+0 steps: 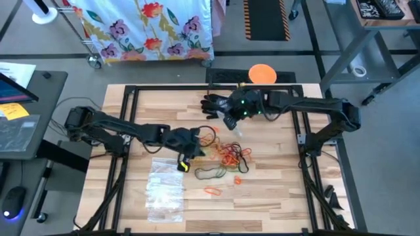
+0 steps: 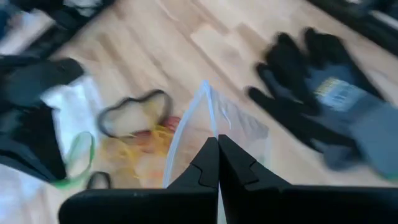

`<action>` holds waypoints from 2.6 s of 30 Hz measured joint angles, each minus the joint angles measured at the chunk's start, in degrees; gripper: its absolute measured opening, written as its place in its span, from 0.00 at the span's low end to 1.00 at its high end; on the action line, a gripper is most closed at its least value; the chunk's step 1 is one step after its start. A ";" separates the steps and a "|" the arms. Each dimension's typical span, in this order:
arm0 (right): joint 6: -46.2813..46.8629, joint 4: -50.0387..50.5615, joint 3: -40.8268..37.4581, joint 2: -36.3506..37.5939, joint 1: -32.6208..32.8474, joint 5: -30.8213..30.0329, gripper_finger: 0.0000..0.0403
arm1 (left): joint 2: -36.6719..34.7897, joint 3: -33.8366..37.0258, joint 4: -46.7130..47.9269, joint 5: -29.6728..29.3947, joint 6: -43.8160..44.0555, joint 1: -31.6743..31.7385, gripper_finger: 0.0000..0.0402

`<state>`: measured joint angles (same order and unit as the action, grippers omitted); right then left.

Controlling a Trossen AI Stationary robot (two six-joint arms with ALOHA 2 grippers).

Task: Sort rubber bands
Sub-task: Put the green rubber band into the transparent zip bag

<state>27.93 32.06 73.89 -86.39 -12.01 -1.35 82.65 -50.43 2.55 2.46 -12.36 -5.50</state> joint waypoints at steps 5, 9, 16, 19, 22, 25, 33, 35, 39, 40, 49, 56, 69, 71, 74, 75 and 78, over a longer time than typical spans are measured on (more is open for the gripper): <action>2.80 -2.42 -0.48 -0.44 4.33 0.05 0.00 | 0.56 0.01 -16.19 -8.12 -6.29 -2.19 0.00; 4.61 -2.76 -0.48 -0.68 6.79 -0.09 0.00 | 1.07 0.04 -23.78 -11.47 -12.75 -2.07 0.00; 5.87 -3.71 -0.48 -0.68 8.66 -1.40 0.00 | 0.96 0.00 -29.11 -10.98 -13.85 1.25 0.00; 6.33 -4.64 -0.48 -0.68 8.66 -1.44 0.00 | 1.93 -0.05 -29.68 -8.56 -12.06 2.91 0.00; 6.31 -5.20 -0.48 -0.68 8.27 -1.44 0.00 | 3.67 -0.60 -29.70 -7.23 -11.74 3.91 0.00; 6.53 -5.20 -0.50 -0.68 7.50 -1.43 0.00 | 6.07 -2.47 -28.58 -6.50 -11.35 4.13 0.00; 6.57 -5.73 -0.50 -0.57 6.88 0.90 0.00 | 9.35 -6.15 -21.49 -9.12 -11.22 4.28 0.00; 6.56 -5.63 -0.50 -0.55 6.90 1.98 0.00 | 9.43 -6.64 -18.43 -10.70 -9.97 4.31 0.00; 6.62 -5.61 -0.50 -0.55 6.88 2.93 0.00 | 9.08 -9.41 -10.31 -11.93 -4.17 4.48 0.00; 6.68 -5.58 -0.50 -0.55 6.86 2.93 0.00 | 9.05 -10.42 -7.70 -11.90 -2.59 4.48 0.00; 8.12 -5.54 -0.50 -0.48 7.98 2.93 0.00 | 9.17 -20.21 13.99 -10.19 5.18 4.79 0.00; 9.14 -6.00 -0.50 -0.46 7.30 2.91 0.00 | 9.28 -24.42 23.72 -5.25 7.06 5.51 0.00; 9.76 -6.00 -0.48 -0.46 7.41 2.89 0.00 | 9.11 -24.83 21.18 6.28 6.84 8.20 0.08; 9.74 -5.83 -0.48 -0.46 7.41 2.85 0.00 | 8.65 -24.83 20.25 6.28 5.77 8.07 0.14; 9.45 -5.35 -0.48 -0.46 7.41 2.85 0.00 | 7.41 -24.83 20.00 4.97 5.80 7.94 0.23; 9.38 -5.34 -0.48 -0.46 7.37 2.85 0.00 | 6.85 -24.83 20.06 3.77 5.95 7.94 0.26; 9.09 -5.05 -0.48 -0.46 7.37 2.85 0.00 | 4.72 -24.83 19.74 1.80 4.83 7.95 0.33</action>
<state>37.02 27.01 73.41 -86.85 -4.64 1.51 87.37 -75.26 22.30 4.25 -7.53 2.45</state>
